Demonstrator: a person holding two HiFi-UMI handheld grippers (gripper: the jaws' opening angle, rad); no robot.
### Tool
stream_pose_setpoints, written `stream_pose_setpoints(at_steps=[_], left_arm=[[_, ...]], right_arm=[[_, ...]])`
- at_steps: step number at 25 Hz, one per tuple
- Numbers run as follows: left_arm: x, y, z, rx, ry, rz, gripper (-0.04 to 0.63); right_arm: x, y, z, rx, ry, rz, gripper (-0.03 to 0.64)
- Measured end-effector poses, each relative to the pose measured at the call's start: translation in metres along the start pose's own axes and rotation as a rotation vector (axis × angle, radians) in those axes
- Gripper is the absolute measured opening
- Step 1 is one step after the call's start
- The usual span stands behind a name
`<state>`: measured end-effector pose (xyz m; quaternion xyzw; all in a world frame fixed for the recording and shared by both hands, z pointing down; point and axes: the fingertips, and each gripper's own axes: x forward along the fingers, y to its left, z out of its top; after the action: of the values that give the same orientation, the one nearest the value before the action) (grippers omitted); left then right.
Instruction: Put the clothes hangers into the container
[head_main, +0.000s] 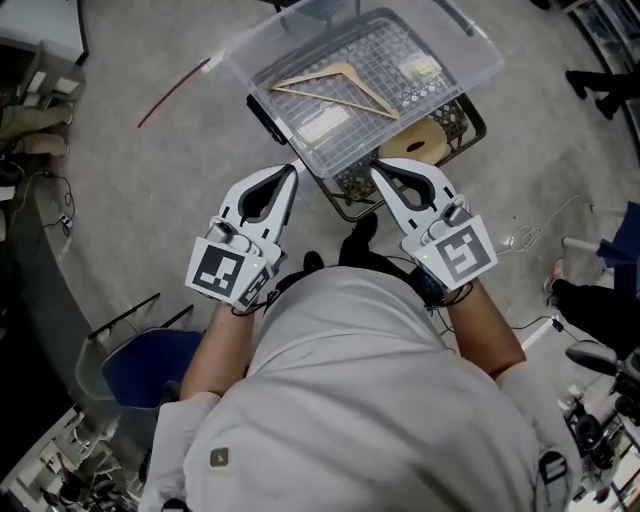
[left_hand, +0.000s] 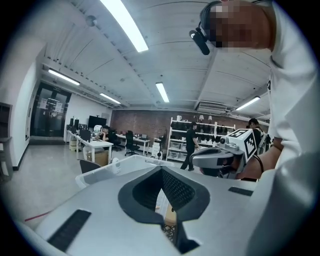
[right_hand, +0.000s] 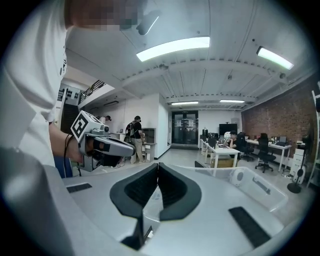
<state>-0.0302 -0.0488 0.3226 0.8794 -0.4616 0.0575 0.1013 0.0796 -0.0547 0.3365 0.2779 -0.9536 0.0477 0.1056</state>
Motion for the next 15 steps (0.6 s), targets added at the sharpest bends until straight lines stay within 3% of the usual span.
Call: stream_pose_setpoints(at_steps=[15], left_arm=[[-0.123, -0.021, -0.005, 0.023, -0.055, -0.112, 0.017]], right_arm=[[-0.039, 0.119, 0.005, -0.088, -0.028, -0.12, 0.02]])
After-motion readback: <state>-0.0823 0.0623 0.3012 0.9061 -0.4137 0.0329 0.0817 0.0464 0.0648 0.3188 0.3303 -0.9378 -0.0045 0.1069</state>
